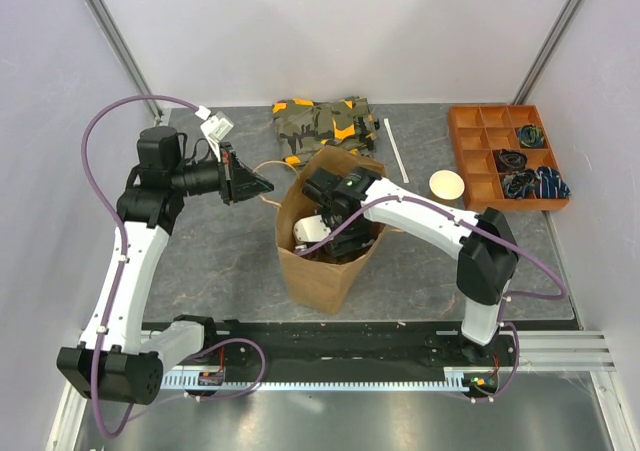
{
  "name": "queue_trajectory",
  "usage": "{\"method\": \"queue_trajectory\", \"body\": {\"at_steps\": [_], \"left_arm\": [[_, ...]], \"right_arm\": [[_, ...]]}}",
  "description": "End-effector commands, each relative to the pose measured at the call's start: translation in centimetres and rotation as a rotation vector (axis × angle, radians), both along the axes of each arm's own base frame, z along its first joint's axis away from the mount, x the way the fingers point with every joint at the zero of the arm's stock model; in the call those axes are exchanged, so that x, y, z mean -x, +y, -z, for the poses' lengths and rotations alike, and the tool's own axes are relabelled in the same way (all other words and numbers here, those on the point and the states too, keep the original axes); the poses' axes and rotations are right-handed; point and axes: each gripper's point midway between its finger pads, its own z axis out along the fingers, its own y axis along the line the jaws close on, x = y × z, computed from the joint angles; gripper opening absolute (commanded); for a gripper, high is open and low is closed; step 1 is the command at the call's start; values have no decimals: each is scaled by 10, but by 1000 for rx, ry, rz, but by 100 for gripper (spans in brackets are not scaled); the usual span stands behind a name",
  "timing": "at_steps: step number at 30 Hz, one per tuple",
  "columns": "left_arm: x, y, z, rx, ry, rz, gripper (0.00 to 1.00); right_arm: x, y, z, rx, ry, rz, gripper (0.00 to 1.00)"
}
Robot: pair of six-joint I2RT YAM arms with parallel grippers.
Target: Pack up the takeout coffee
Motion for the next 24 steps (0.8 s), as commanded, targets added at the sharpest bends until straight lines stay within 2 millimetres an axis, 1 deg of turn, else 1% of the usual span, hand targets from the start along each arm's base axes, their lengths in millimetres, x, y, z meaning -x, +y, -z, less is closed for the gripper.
{"method": "queue_trajectory", "body": {"at_steps": [1, 2, 3, 4, 5, 6, 7, 8, 9, 13, 17, 18, 22, 24], "left_arm": [[6, 3, 4, -29, -52, -10, 2], [12, 3, 3, -33, -85, 10, 2], [21, 0, 6, -19, -82, 44, 2], [26, 0, 6, -26, -131, 72, 2], [31, 0, 6, -34, -179, 94, 2], [41, -1, 5, -22, -226, 124, 2], [45, -1, 4, -20, -257, 134, 2], [47, -2, 5, -21, -284, 143, 2], [49, -1, 8, -23, -297, 145, 2], [46, -2, 13, -22, -275, 147, 2], [42, -4, 13, -38, -292, 143, 2], [43, -6, 12, -37, -298, 151, 2], [42, -8, 8, -47, -345, 152, 2], [44, -9, 4, -52, -378, 155, 2]], "right_arm": [[-3, 5, -8, -68, -56, 9, 39], [-6, 6, -8, -77, -75, 5, 38], [-8, 4, -9, -74, -98, 8, 38], [-7, 0, -7, -74, -107, 8, 37], [-9, 2, -9, -95, -127, 14, 37], [-8, 1, -16, -120, -141, 17, 37], [-5, 2, -15, -142, -136, 16, 37], [-6, 6, -20, -178, -150, 16, 37], [-4, 8, -31, -222, -164, 20, 37], [2, 18, -49, -346, -156, 47, 37], [-4, 18, -67, -424, -171, 83, 37], [-2, 20, -73, -456, -156, 81, 37], [-1, 17, -76, -472, -135, 101, 37], [-6, 15, -83, -501, -131, 138, 37]]}}
